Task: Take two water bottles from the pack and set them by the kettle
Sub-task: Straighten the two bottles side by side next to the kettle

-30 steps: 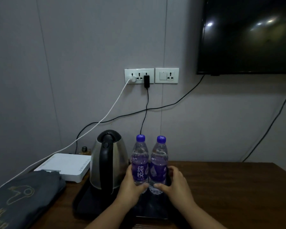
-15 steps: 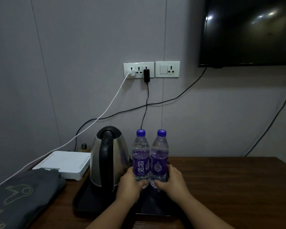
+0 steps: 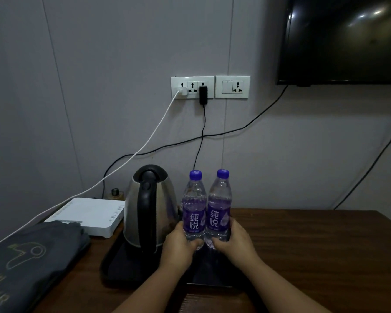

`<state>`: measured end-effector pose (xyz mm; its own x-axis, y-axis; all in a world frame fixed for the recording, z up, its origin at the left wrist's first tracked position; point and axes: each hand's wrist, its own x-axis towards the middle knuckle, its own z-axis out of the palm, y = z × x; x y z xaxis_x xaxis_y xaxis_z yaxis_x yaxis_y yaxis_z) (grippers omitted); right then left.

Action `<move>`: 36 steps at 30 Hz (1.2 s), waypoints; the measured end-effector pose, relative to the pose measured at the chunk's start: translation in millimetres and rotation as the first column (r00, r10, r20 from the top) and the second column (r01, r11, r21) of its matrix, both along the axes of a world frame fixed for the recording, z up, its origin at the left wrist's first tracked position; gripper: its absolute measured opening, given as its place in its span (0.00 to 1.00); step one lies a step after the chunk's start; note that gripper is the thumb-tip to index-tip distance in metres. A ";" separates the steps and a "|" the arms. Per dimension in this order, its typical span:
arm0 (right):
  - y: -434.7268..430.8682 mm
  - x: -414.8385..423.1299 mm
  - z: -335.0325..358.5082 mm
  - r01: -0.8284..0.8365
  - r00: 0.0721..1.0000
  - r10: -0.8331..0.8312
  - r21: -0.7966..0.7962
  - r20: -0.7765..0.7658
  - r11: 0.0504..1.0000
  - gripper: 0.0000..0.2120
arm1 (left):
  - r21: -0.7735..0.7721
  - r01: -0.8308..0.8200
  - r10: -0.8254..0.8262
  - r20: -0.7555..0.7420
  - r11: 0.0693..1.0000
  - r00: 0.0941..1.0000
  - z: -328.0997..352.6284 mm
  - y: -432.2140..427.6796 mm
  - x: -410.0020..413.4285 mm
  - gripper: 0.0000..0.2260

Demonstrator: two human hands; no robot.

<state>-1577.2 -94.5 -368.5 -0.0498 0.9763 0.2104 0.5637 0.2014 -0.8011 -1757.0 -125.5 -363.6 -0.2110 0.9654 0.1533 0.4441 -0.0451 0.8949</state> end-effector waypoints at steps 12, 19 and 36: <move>-4.9 -0.1 -1.9 -0.001 1.000 0.001 0.017 0.006 1.000 0.29 | 0.002 0.005 -0.005 -0.014 1.000 1.000 -0.6 2.5 2.2 0.27; -7.2 -0.5 0.0 -0.016 0.998 0.014 -0.023 -0.066 1.000 0.33 | 0.004 -0.015 0.015 -0.056 1.000 0.998 -2.6 3.9 3.9 0.27; -13.0 -1.9 2.5 0.041 0.999 -0.041 0.030 0.009 0.999 0.31 | 0.002 -0.035 0.035 -0.074 0.999 0.997 -0.7 1.7 2.8 0.23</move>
<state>-1579.1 -107.5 -366.0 -0.0122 0.9708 0.2395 0.5798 0.2020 -0.7893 -1754.2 -123.8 -364.3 -0.2325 0.9575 0.1707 0.5105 -0.0293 0.8594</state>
